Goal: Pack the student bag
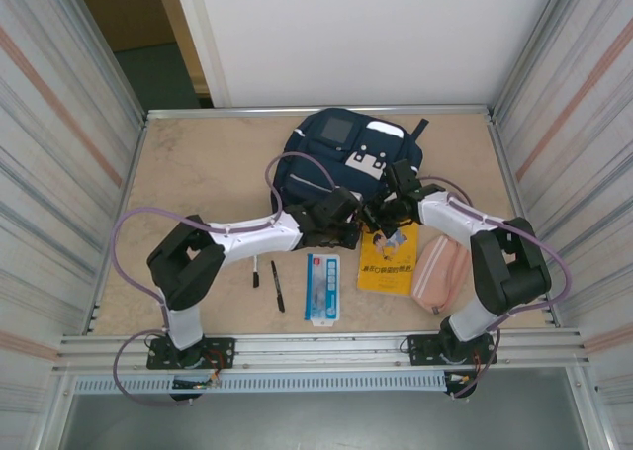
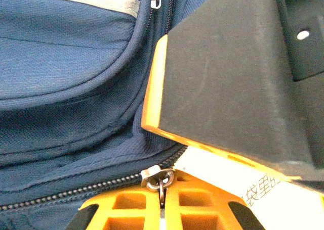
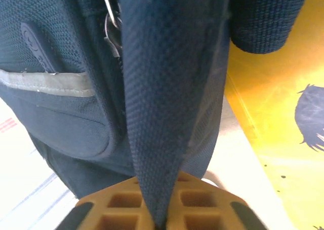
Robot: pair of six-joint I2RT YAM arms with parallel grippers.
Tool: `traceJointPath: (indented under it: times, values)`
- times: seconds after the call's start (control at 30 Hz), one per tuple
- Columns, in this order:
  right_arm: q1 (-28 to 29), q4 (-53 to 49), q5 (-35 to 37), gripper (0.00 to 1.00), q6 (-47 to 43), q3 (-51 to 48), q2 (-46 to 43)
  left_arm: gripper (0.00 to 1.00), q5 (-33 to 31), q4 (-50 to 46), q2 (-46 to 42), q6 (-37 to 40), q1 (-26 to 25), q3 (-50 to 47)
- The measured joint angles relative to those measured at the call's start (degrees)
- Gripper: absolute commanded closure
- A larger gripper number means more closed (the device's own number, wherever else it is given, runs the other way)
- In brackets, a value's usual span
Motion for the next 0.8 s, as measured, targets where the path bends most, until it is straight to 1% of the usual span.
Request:
traceJointPath:
  times: [0.1,0.23,0.33,0.43,0.47,0.57,0.63,0.7,0.8]
  values:
    - [-0.92,-0.33,-1.03,1.00,-0.07,0.72,0.07,1.00,0.81,1.81,-2.05,0.92,1.03,-2.47]
    - [-3.76,-1.01,-3.15,1.00,-1.66,1.73,0.37,1.00,1.31,3.30,-5.07,3.37,2.21,-5.33]
    - [-6.43,-2.01,-5.38,1.00,-4.66,2.78,1.55,1.00,1.31,3.52,-7.50,5.27,3.15,-7.69]
    - [-8.55,-3.72,-8.96,1.00,-9.16,5.70,4.61,1.00,1.70,3.30,-10.10,6.49,4.74,-10.14]
    - [-8.90,-4.09,-10.08,0.99,-10.38,6.64,5.57,1.00,1.77,3.23,-10.86,6.86,5.44,-10.86]
    - [-9.57,-4.63,-12.81,0.90,-13.60,9.33,8.39,1.00,2.34,2.84,-12.74,8.09,7.98,-12.66]
    - [-9.88,-4.72,-13.90,0.78,-15.04,10.64,9.70,1.00,3.04,2.49,-13.38,9.46,9.18,-12.96]
    - [-10.43,-4.39,-13.79,0.68,-16.17,11.41,10.14,1.00,3.80,1.68,-13.49,10.45,9.51,-12.94]
    - [-10.97,-4.50,-12.72,0.59,-15.98,11.78,9.94,1.00,5.88,0.81,-13.33,10.67,9.38,-12.76]
